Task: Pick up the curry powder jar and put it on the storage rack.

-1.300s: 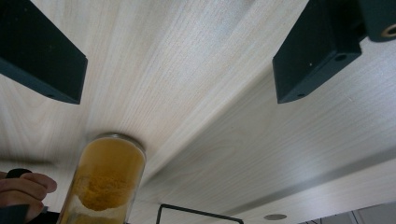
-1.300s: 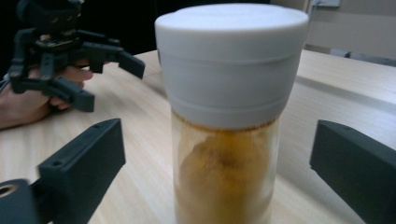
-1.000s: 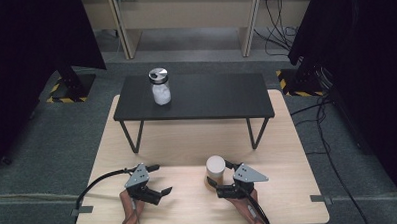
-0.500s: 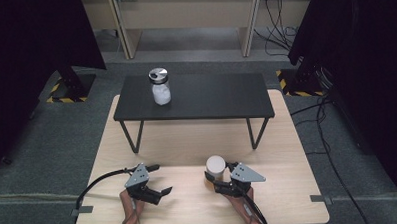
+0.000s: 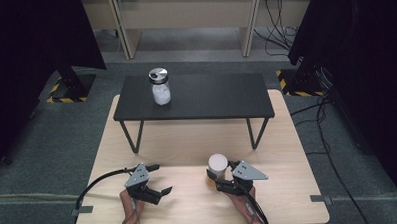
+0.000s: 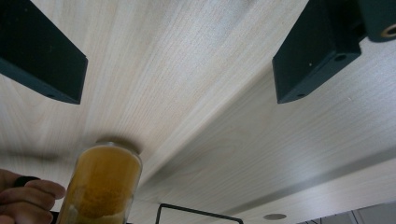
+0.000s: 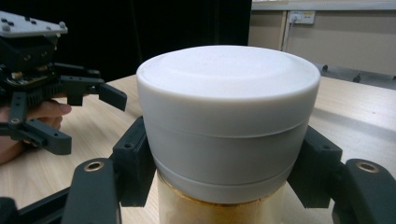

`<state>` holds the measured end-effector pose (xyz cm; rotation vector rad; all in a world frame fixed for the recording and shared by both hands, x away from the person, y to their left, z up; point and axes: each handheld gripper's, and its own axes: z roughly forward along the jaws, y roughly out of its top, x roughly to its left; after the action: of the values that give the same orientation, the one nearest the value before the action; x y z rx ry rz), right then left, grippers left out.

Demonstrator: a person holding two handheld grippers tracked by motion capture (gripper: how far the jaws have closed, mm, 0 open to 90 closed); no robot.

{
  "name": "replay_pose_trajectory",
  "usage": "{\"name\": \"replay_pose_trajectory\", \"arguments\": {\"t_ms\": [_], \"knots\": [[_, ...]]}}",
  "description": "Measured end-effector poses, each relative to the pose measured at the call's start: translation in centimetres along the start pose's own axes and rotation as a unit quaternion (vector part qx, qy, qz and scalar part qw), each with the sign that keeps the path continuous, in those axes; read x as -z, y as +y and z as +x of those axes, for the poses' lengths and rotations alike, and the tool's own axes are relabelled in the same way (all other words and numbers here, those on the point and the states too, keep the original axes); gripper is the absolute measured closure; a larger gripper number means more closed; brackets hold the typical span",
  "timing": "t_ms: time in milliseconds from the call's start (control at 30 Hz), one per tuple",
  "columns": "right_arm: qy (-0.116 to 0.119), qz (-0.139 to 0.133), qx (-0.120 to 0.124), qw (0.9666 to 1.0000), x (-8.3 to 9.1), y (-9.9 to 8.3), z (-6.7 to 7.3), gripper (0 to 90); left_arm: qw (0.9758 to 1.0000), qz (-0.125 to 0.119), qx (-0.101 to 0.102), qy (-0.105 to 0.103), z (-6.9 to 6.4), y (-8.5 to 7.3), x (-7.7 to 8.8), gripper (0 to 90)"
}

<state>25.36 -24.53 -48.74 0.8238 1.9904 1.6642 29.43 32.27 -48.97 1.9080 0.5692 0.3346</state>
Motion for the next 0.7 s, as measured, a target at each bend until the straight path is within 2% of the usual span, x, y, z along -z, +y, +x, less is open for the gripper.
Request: {"name": "replay_pose_trajectory", "arguments": {"t_ms": [200,533,700], "knots": [[-0.001,-0.002,0.007,1.0000,0.4,1.4,0.2,35.1,1.0000,0.000,0.000,0.000,0.0,0.0,0.0,2.6],[0.011,-0.009,0.011,0.9998,0.7,4.0,0.1,35.1,1.0000,0.000,0.000,-0.001,0.0,0.0,0.0,2.6],[0.023,-0.015,0.010,0.9996,0.8,6.7,0.0,35.1,1.0000,-0.001,0.000,0.000,0.0,0.0,0.0,2.7]]}}
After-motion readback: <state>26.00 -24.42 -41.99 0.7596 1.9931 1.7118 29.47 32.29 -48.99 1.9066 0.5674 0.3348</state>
